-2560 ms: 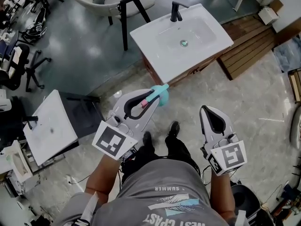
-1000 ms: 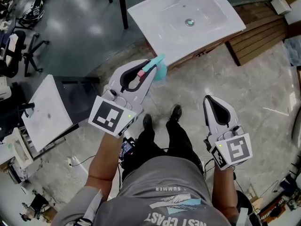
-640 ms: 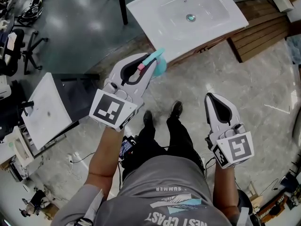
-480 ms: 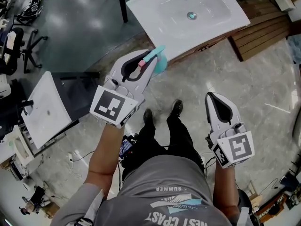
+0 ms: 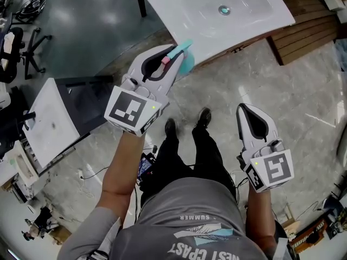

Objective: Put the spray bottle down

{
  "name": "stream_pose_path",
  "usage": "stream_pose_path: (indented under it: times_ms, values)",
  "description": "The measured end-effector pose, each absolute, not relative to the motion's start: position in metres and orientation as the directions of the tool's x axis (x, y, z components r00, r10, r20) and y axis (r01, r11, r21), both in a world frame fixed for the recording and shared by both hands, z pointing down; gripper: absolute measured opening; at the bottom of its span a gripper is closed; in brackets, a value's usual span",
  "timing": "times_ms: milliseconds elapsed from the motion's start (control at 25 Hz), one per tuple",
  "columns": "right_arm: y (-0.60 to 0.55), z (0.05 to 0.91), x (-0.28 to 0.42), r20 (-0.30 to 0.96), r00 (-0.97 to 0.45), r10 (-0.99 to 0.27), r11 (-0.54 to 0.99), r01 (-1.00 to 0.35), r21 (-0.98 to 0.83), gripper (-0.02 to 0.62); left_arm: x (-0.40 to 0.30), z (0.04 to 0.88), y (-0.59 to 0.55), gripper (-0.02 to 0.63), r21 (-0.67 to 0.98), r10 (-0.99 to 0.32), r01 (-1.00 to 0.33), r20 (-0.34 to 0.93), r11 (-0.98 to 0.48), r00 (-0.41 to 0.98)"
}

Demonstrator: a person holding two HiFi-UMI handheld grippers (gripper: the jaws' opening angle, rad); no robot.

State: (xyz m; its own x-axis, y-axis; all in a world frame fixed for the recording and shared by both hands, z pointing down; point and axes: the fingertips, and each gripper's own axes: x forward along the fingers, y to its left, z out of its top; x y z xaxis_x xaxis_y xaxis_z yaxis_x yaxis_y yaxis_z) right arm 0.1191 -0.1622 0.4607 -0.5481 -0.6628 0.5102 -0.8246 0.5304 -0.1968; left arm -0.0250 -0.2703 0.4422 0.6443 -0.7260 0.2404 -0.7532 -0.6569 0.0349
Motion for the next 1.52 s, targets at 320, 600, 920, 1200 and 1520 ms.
stream_pose_path:
  times_ms: [320,600,920,1200,1520]
  values:
    - [-0.173,0.483,0.117,0.530,-0.546,-0.648,0.524,-0.826,-0.211,0.002,-0.024,0.467,-0.292,0.058,0.054,-0.729,-0.758,0.238,-0.650,0.642]
    - [-0.179,0.502,0.122,0.552,-0.540,-0.636,0.513,-0.830,-0.221,0.002,-0.019,0.487,-0.311,0.058,0.077,-0.734,-0.763,0.227,-0.642,0.640]
    - [-0.182,0.519,0.125,0.572,-0.540,-0.618,0.509,-0.829,-0.233,0.002,-0.012,0.500,-0.328,0.058,0.100,-0.741,-0.768,0.209,-0.633,0.638]
    - [-0.186,0.528,0.127,0.582,-0.540,-0.608,0.507,-0.828,-0.240,0.003,-0.010,0.511,-0.337,0.058,0.120,-0.749,-0.772,0.193,-0.624,0.634]
    - [-0.187,0.535,0.127,0.592,-0.539,-0.599,0.503,-0.829,-0.246,0.002,-0.009,0.509,-0.344,0.058,0.118,-0.749,-0.766,0.163,-0.632,0.643]
